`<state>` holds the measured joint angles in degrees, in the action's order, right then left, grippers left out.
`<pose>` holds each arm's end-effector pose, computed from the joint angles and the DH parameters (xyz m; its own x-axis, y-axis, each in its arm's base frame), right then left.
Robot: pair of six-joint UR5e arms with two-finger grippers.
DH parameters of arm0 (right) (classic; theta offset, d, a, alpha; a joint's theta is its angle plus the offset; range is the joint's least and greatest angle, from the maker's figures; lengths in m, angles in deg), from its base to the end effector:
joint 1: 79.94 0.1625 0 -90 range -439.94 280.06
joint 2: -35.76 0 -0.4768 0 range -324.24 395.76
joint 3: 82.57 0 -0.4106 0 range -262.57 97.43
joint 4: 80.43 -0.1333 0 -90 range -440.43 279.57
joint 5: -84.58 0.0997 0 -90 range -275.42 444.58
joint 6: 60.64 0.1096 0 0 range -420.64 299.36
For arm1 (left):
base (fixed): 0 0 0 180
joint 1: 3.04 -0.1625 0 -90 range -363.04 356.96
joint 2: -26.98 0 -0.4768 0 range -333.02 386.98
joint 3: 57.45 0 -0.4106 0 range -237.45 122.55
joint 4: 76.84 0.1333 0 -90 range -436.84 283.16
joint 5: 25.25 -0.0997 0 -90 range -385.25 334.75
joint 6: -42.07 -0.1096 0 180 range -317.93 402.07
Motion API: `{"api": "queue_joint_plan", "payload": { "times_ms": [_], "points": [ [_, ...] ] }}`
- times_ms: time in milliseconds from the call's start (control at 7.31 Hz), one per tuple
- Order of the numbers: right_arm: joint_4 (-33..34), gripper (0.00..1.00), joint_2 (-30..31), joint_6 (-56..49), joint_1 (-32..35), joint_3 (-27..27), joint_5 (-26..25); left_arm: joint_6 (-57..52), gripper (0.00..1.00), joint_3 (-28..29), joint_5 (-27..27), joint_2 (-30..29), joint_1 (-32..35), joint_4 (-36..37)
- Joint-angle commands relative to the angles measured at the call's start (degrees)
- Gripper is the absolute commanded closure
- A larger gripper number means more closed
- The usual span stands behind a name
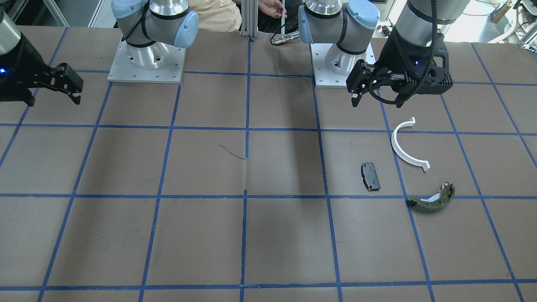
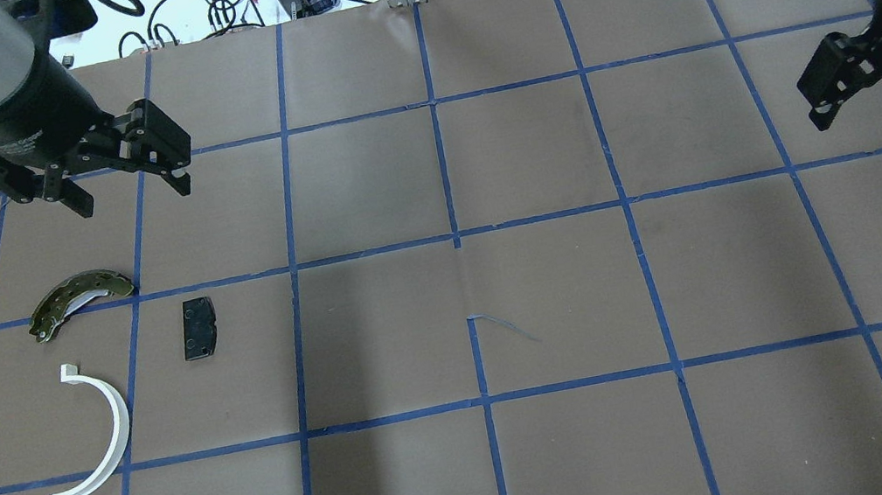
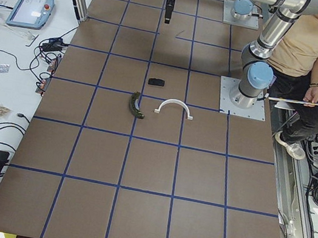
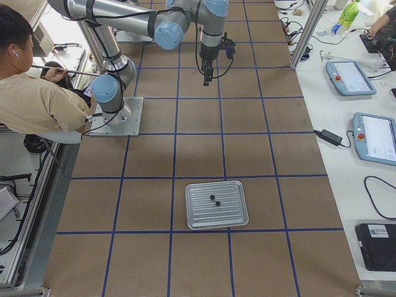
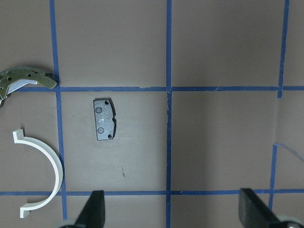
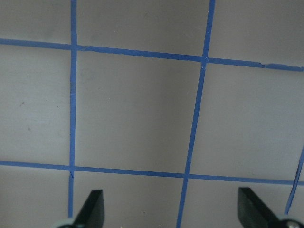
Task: Place bearing gear from tray to pile
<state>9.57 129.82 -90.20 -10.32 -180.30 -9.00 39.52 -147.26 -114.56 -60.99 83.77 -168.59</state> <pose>-0.0446 -0.4832 0.4963 -0.9865 -0.1624 0.0226 -0.1599 0.9833 0.0864 -0.1069 -0.5007 0.5461 -0.9999 -0.0111 0.0117 -0.0112 0.9999 -0.0087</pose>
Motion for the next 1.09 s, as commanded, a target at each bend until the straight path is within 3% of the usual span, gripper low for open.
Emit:
{"api": "queue_joint_plan", "payload": {
  "times_ms": [0,137,410,684,958],
  "points": [
    [0.18,0.0,-0.89,-16.52,-6.14,-0.09,0.07,0.0,0.0,-0.01,0.01,0.09,-0.06,0.0],
    [1.57,0.0,-2.99,-24.41,-10.69,-0.09,0.42,0.0,0.0,-0.01,0.01,0.0,-0.06,0.0],
    [12.43,0.0,-9.3,-40.5,-18.79,0.09,0.25,0.0,0.0,0.07,0.01,0.09,-0.06,0.0],
    [16.59,0.0,-13.62,-51.76,-23.02,0.26,0.07,0.0,0.0,-0.01,0.01,0.26,-0.06,0.0],
    [25.7,0.0,-19.24,-64.94,-26.63,0.35,0.16,0.0,0.0,-0.1,0.1,0.44,-0.06,0.0]
  ]
}}
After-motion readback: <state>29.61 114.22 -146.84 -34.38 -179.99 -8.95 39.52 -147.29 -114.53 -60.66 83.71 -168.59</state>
